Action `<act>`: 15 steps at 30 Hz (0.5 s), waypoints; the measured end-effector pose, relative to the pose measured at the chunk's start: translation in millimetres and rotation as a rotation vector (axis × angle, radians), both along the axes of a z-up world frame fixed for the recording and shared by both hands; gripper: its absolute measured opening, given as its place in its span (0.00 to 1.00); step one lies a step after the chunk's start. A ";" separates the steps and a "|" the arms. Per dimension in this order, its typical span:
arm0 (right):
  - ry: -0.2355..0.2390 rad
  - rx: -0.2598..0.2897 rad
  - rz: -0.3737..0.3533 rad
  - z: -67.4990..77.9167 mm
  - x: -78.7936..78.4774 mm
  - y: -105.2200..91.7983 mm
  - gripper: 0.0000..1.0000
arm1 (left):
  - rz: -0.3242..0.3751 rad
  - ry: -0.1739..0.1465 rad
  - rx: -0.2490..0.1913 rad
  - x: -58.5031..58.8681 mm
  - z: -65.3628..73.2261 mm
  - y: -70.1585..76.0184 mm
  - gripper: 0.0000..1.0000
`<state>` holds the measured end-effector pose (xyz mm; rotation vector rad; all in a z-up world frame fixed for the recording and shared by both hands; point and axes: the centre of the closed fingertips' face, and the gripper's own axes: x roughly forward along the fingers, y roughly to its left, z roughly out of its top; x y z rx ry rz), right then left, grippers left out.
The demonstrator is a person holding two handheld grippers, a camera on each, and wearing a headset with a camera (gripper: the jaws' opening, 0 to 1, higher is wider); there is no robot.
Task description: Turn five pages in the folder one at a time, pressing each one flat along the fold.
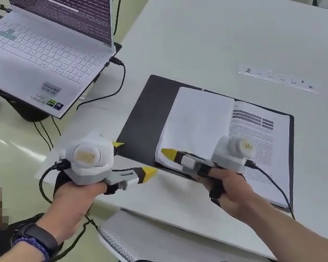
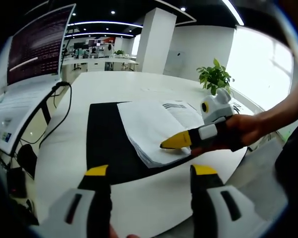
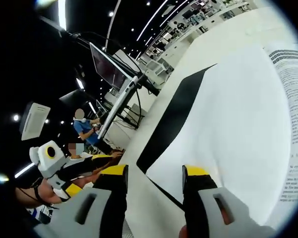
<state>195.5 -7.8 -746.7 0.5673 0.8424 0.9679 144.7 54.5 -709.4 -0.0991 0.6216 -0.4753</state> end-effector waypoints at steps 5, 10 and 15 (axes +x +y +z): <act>-0.033 -0.008 -0.006 6.9 -2.7 -16.6 0.42 | -0.021 -0.014 -0.012 1.2 3.9 -8.4 0.60; -0.090 -0.059 0.040 7.0 -10.6 -33.9 0.43 | -0.042 -0.015 -0.005 4.0 6.4 -15.1 0.59; -0.104 -0.072 0.029 7.9 -13.9 -51.5 0.42 | -0.059 -0.017 -0.016 8.0 9.1 -21.5 0.56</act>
